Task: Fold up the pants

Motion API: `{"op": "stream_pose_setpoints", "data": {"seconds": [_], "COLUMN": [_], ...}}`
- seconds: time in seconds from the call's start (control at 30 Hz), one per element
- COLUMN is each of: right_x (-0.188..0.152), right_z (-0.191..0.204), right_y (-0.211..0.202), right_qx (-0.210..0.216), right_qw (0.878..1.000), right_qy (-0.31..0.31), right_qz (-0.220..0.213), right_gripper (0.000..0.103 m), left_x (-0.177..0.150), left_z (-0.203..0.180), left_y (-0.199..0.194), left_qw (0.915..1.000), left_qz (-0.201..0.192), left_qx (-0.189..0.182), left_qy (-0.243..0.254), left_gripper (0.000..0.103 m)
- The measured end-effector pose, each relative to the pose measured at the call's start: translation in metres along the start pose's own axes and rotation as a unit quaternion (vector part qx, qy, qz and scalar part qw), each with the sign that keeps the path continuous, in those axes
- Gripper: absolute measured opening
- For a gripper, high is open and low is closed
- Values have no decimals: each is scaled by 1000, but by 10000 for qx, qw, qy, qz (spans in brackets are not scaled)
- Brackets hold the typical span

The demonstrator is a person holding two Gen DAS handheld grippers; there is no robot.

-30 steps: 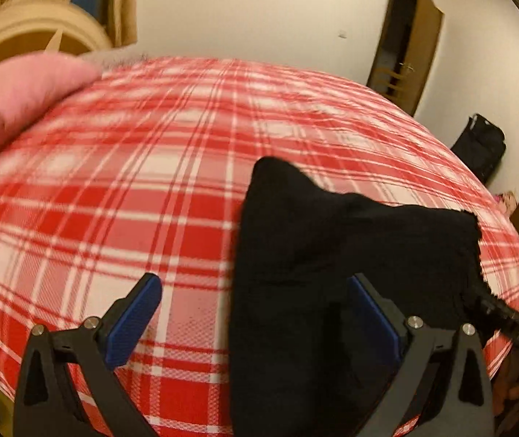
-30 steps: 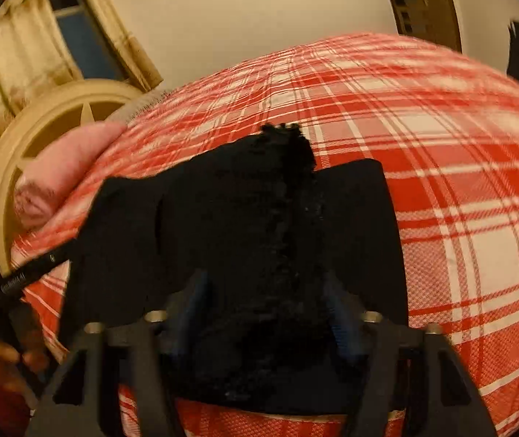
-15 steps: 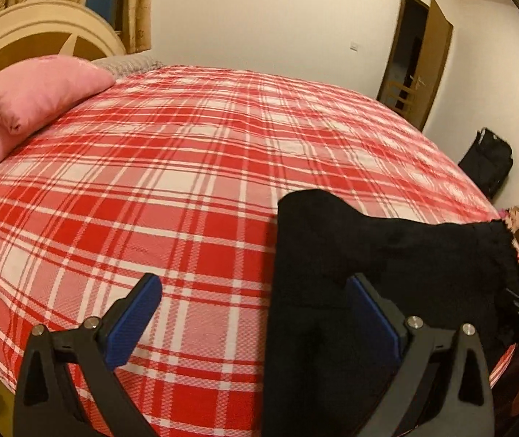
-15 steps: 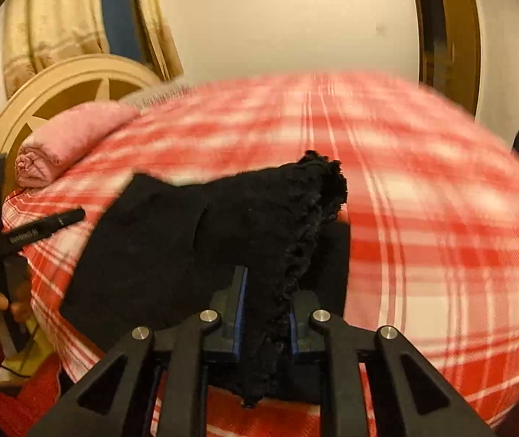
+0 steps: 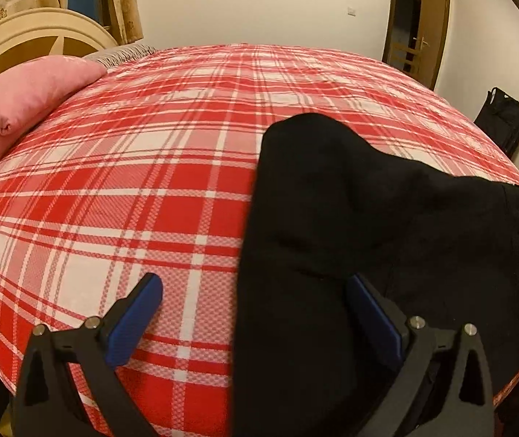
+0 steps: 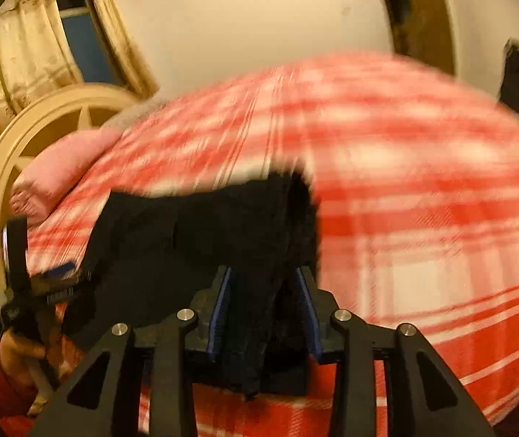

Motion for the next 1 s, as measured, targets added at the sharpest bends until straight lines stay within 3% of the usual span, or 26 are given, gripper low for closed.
{"op": "stream_pose_setpoints", "data": {"seconds": [0.1,0.27,0.4,0.5,0.67,0.87,1.0], "right_x": [19,23,23,11,10,13,37], "right_z": [15,47,43,32,33,30,47], "right_y": [-5,22,65,87,85,70,47], "right_qx": [61,179,-51,-25,-77,153,452], "right_qw": [9994,9968,9959,9974,9976,9981,9978], "right_qy": [-270,-769,-868,-497,-512,-331,-483], "right_qz": [-227,-105,233,522,453,495,72], "right_gripper": [38,32,28,25,25,25,27], "left_x": [1,-1,-2,-3,-4,-6,-10], "left_z": [0,-4,-5,-6,-5,-3,-3], "left_y": [1,2,2,2,4,5,3], "left_qw": [10000,10000,10000,10000,10000,9998,9998], "left_qz": [6,17,18,26,61,142,108], "left_qx": [8,20,47,55,4,-131,-155], "left_qy": [16,54,63,72,38,-70,-13], "left_gripper": [103,103,103,103,103,103,103]}}
Point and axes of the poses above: each gripper's, at about its wrist camera, not at the fingertips, and y roughly the way its jaws point, z to its left, x to its top, the point moved 8 cm from there along y, roughly the way its jaws point, and after that the axes turned 11 degrees about -y, right-handed, at the moved point
